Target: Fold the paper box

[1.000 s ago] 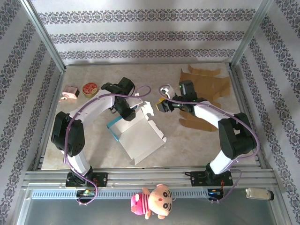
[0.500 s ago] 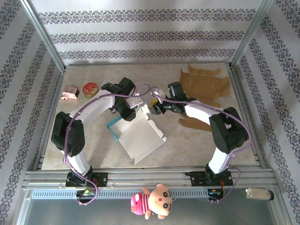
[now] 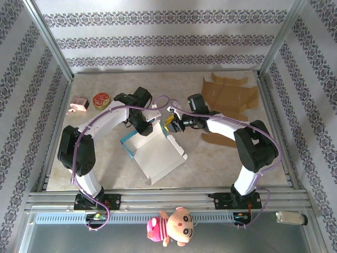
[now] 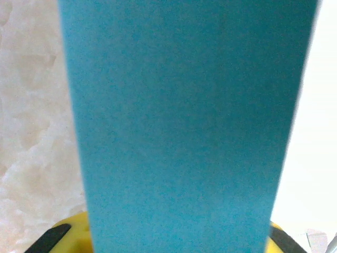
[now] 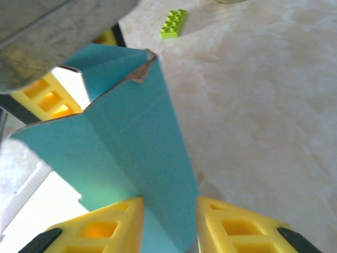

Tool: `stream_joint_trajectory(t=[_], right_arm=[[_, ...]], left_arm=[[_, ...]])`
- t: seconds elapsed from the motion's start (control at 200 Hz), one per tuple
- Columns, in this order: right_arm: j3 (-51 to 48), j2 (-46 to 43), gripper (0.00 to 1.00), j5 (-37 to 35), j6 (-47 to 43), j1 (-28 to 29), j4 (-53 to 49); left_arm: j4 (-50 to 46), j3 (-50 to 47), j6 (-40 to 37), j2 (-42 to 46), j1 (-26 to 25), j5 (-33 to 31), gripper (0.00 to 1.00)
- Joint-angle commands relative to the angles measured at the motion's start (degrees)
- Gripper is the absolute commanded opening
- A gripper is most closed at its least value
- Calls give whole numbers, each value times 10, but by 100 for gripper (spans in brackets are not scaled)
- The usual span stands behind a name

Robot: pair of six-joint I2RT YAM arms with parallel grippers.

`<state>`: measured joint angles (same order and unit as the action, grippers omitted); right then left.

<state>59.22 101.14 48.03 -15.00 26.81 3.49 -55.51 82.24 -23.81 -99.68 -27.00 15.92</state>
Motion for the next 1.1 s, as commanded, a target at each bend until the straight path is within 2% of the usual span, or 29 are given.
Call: stream_joint_trajectory(t=[0.0,0.36,0.53,0.685,0.84,1.094], right_arm=[[17,17,32,62,-11,17,24],[-8,29,36,54,39,36,96],[-48,20,31,-1,64,40,166],[-64,25,34,-50,83,54,220],[-73,34,32,-94,96,74,272],[-123,34,26,-197,113,98,383]], left_arm=[[22,4,-4,-6,-11,19,8],[28,3,1,-10,-11,22,8],[27,5,2,-12,-11,23,8],[28,4,3,-15,-11,38,8],[31,1,7,-20,-12,52,8],[36,-11,17,-32,-11,33,8]])
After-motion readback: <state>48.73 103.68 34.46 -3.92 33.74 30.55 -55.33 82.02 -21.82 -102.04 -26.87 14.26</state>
